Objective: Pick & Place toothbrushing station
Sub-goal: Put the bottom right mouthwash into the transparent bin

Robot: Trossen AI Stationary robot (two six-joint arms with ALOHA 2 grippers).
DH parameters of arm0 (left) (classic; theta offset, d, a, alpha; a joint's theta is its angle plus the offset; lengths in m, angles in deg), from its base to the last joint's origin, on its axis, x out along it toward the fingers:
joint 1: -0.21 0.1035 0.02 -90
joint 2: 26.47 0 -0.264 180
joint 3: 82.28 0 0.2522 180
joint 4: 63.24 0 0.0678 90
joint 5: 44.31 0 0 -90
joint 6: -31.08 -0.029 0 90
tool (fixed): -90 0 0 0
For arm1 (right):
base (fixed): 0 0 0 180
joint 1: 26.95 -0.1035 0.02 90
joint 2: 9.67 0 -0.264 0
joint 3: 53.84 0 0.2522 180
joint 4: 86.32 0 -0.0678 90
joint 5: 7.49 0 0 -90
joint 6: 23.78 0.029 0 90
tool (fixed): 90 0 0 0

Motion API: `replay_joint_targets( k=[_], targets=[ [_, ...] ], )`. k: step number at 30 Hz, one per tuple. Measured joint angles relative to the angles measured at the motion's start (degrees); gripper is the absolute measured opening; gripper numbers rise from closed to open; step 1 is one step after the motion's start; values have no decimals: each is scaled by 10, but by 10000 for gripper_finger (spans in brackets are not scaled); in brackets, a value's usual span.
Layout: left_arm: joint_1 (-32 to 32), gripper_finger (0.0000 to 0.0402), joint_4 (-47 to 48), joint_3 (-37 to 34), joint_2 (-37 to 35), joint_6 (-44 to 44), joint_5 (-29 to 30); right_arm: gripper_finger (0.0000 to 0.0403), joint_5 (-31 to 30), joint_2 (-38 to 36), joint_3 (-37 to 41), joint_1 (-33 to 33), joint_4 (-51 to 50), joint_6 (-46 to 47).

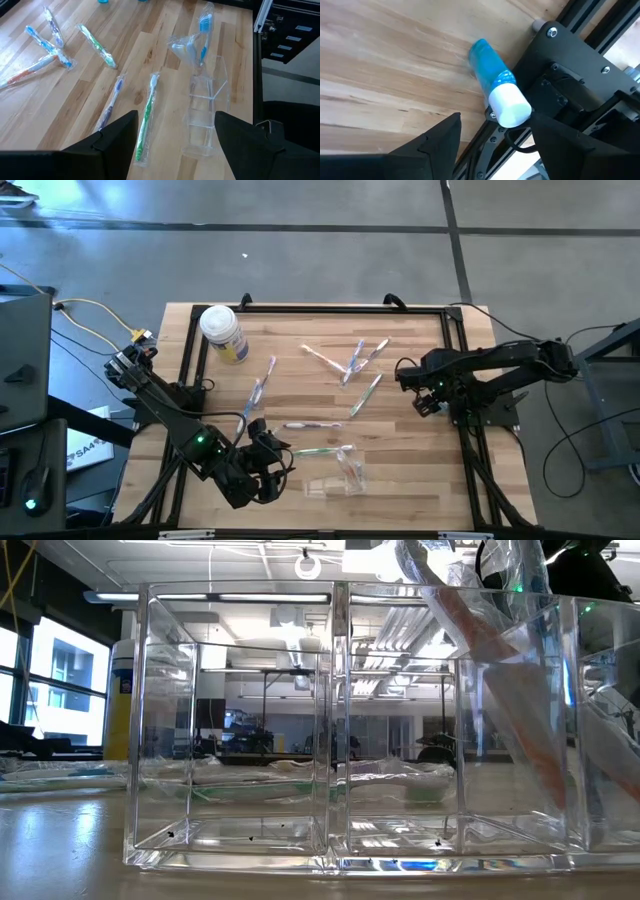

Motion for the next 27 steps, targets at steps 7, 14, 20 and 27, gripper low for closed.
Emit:
replay_joint_targets(
  k=[7, 14, 20, 27],
  targets=[
    [0, 261, 0, 0, 0, -2, 0, 232, -3, 0, 3, 0, -2, 59],
    [0, 261, 3, 0, 0, -4, 0, 232, -11, 0, 8, 0, -3, 126],
    [0, 261, 4, 0, 0, -31, -7, 231, -14, 0, 9, 5, -3, 159],
    [0, 261, 11, 0, 0, -43, -27, 231, -18, 0, 10, 21, -1, 172]
  ],
)
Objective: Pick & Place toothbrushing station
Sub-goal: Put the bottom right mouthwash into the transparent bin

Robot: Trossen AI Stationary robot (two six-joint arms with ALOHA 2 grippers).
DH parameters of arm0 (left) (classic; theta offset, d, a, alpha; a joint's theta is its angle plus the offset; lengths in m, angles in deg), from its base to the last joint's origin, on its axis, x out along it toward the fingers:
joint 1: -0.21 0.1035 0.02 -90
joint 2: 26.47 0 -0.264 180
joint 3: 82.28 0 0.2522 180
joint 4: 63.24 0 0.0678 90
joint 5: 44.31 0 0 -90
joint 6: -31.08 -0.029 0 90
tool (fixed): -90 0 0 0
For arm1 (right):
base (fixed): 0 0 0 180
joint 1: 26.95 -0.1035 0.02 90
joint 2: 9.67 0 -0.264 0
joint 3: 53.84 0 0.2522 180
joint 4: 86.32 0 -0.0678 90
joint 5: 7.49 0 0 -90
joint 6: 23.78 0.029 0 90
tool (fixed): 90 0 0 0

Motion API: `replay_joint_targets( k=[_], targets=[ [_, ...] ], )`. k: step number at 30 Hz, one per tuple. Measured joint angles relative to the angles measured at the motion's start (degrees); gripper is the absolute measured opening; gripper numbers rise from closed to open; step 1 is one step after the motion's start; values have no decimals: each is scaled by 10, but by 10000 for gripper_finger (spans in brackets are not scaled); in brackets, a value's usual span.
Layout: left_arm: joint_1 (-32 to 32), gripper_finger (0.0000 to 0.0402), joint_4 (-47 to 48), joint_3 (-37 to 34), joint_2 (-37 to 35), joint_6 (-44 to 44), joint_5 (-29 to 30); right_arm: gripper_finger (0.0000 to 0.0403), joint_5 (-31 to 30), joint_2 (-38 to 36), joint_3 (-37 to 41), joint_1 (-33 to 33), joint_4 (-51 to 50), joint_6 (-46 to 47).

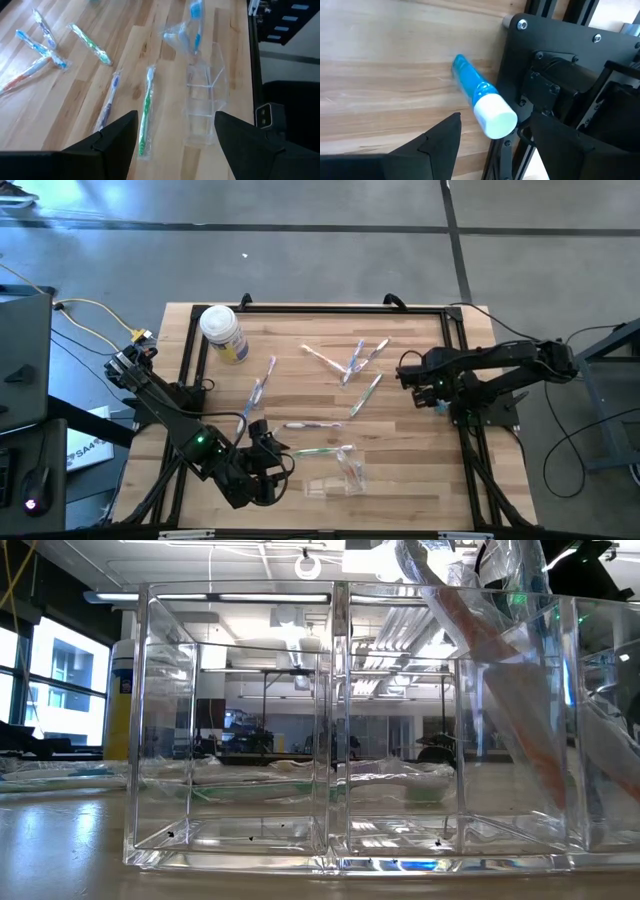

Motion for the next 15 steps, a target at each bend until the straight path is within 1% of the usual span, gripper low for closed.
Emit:
replay_joint_targets(
  k=[8, 15],
  targets=[
    [0, 261, 4, -13, 0, -2, -2, 231, 1, 0, 0, 2, 2, 6],
    [0, 261, 0, -16, 0, -2, -1, 231, 19, 0, 2, 2, 5, 9]
  ],
)
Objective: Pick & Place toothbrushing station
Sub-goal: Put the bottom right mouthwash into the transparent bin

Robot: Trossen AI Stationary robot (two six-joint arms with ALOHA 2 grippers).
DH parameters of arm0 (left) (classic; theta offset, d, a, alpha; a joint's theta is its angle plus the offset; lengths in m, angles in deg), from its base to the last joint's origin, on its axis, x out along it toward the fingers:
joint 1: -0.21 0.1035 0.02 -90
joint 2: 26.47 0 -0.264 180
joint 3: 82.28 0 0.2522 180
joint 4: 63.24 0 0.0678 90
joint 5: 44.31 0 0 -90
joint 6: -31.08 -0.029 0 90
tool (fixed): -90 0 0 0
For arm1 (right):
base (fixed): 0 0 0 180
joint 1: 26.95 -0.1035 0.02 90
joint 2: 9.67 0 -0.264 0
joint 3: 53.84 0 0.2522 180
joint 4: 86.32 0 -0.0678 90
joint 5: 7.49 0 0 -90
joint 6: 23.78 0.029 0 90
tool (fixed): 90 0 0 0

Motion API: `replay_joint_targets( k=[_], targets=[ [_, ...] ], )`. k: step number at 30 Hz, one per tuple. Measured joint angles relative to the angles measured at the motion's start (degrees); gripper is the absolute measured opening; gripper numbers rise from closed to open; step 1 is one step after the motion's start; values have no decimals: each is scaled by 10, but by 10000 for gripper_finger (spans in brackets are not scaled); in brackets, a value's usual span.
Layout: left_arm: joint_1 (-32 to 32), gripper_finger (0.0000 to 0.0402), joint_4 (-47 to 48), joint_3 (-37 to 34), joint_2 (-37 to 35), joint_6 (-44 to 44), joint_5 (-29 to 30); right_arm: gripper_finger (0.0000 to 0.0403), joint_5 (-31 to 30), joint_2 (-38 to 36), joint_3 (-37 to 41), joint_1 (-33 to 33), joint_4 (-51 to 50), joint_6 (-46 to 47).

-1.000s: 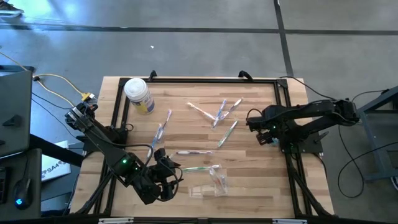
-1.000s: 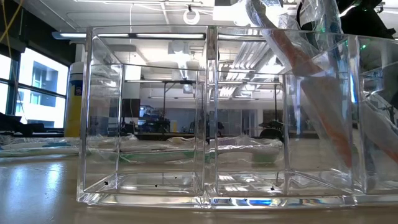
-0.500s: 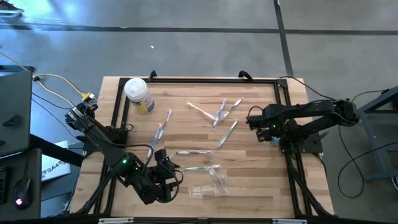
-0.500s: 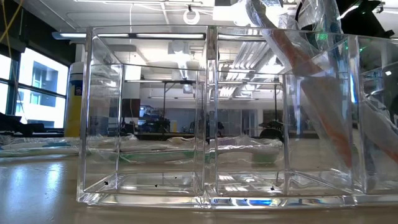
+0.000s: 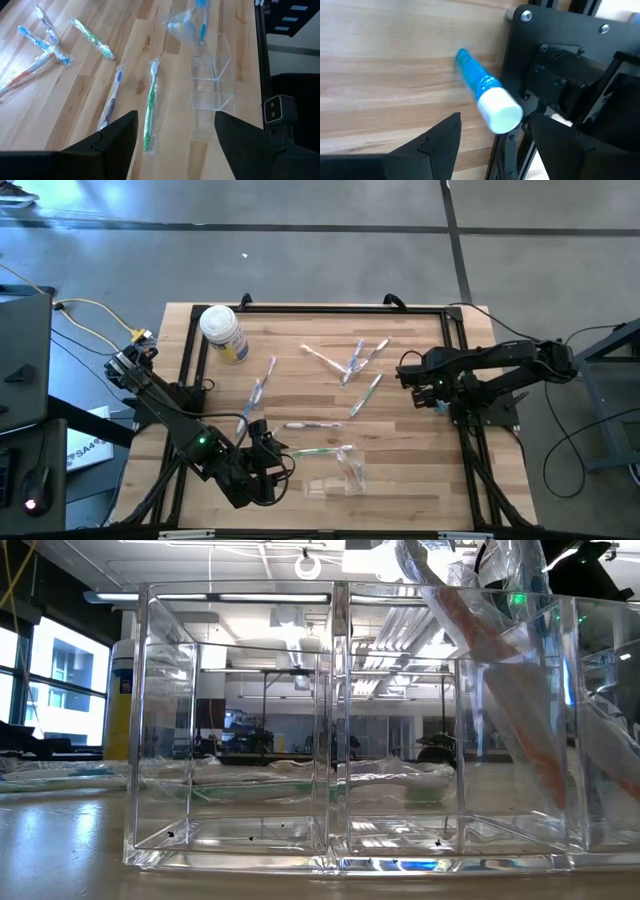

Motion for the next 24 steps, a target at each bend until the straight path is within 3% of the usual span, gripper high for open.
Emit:
replay_joint_targets(
  k=[7, 10, 24],
  targets=[
    [0, 261, -1, 0, 0, 0, 0, 203, -1, 0, 2, 0, 5, -4],
    [0, 261, -1, 0, 0, 0, 0, 189, 13, 2, 27, 0, 55, -10],
    [0, 261, 0, 0, 0, 0, -7, 107, -7, 66, 27, 0, 54, -28]
  ],
)
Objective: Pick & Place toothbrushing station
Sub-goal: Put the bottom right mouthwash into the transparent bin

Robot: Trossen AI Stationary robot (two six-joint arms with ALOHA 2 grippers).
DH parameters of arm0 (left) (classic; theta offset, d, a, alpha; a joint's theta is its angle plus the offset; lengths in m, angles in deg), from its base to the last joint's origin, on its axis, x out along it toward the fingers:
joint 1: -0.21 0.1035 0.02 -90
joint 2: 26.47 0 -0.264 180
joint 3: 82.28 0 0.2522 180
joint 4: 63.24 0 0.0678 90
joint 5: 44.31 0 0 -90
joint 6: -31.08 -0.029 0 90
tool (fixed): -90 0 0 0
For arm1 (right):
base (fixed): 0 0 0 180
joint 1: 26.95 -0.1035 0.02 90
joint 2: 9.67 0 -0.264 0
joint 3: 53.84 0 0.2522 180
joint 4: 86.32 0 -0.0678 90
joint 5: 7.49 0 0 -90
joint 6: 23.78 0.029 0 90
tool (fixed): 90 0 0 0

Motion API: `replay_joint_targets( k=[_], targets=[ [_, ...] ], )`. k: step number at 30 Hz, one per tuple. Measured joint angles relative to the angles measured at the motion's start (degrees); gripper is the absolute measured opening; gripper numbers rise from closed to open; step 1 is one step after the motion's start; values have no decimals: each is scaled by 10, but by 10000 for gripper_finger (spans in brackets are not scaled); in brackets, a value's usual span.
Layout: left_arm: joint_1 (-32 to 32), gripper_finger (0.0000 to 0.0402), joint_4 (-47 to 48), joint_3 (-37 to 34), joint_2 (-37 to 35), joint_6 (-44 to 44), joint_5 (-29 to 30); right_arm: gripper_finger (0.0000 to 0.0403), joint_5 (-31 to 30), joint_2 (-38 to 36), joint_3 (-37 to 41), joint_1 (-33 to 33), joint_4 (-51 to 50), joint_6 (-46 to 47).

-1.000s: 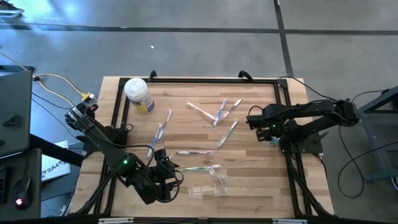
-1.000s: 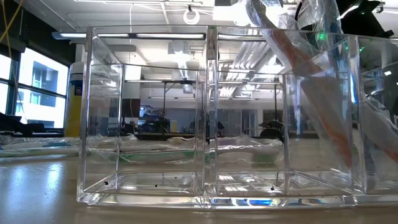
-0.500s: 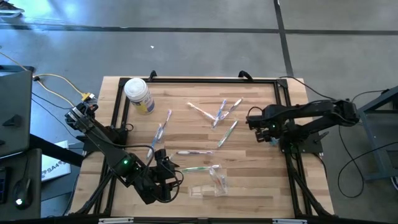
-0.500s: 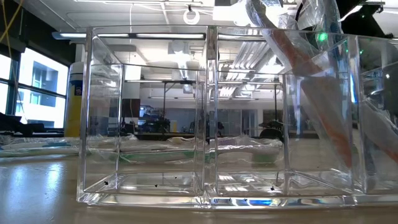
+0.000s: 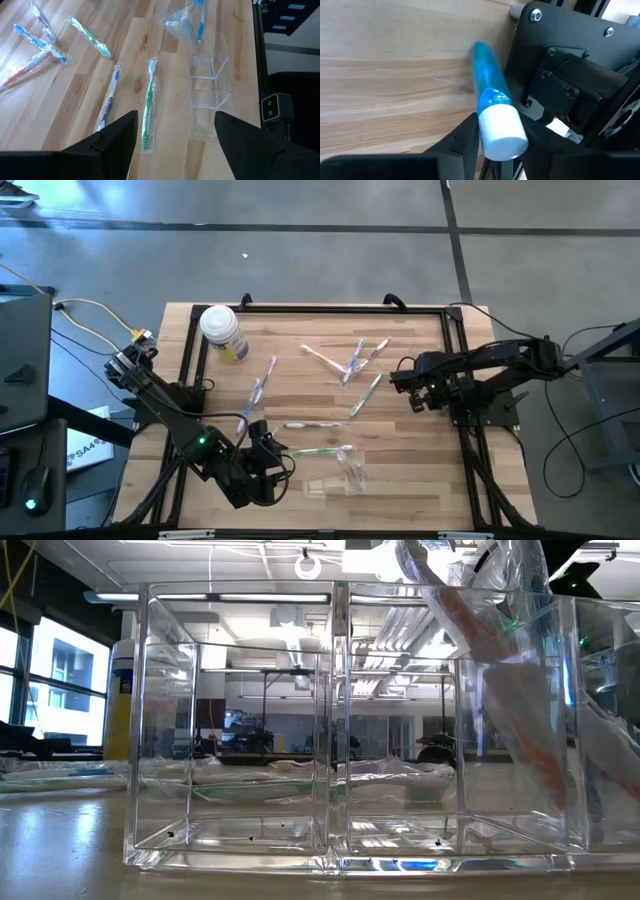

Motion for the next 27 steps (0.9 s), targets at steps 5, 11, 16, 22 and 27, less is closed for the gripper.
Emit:
replay_joint_targets(
  k=[5, 11, 16, 22, 27],
  targets=[
    [0, 261, 0, 0, 0, 0, 0, 85, -13, 0, 1, 0, -2, -9],
    [0, 261, 0, 0, 0, 0, 0, 85, -15, 0, 1, 0, -1, -23],
    [0, 261, 0, 0, 0, 0, 0, 85, -6, -3, 0, -7, -9, -34],
    [0, 261, 0, 0, 0, -2, 0, 85, -16, -7, -29, -43, -68, -43],
    [0, 261, 0, 0, 0, -2, 0, 85, -12, -10, -67, -83, -126, -28]
  ],
)
